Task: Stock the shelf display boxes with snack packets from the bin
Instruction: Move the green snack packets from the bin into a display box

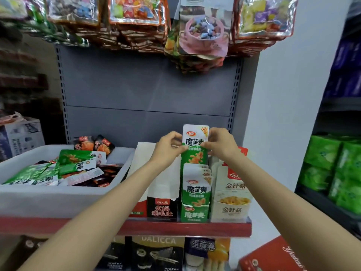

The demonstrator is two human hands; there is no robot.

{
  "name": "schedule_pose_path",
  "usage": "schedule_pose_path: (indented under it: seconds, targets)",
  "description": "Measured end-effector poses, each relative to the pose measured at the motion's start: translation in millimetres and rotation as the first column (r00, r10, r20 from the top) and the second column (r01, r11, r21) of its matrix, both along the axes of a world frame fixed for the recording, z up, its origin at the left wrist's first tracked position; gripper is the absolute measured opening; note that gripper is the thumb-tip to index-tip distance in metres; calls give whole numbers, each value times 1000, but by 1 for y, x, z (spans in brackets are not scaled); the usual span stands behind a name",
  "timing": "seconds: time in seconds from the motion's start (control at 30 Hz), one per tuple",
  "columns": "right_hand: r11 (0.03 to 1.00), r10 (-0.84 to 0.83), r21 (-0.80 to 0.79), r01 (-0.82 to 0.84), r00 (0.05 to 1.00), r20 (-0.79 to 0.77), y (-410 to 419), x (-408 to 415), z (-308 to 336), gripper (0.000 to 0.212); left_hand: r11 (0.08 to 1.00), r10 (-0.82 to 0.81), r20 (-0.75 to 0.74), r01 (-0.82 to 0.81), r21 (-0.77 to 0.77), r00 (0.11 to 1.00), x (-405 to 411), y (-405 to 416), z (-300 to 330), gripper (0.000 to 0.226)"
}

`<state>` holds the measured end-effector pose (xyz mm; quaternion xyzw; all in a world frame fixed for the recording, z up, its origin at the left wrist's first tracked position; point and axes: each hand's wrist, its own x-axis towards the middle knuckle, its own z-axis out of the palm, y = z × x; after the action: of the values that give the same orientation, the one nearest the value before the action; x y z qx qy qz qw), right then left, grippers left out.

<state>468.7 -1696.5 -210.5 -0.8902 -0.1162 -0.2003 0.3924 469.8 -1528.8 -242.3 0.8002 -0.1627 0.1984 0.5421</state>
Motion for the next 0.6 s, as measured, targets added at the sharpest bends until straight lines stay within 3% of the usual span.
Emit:
schedule_pose_path:
  seconds: [0.07,0.13,0.23,0.33,0.53,0.6]
  targets:
    - [996,25,-84,-27,999,-25,-3,-1,-1,16,1000,-7,47,7,4,999,-2,-2,3,15]
    - [997,47,-67,-44,997,53,-3,-3,-1,23,998,7,52,-10,62,999,-4,-4,6,11]
    - [997,51,-64,-43,989,137,-2,-4,-3,15,986,24,25,-27,164,999,-1,-2,8,12]
    - [976,18,-218,8,993,114,-2,0,-8,9,948,35,56,-51,313,998,1,-2,5,22]
    - [876,-49,-479,54,999,23,-1,3,-12,10,897,20,139,-79,436,990,3,-2,-7,22]
    - [877,-31,-478,45,999,38,1,0,-10,7,904,16,137,-73,422,990,3,2,-5,21]
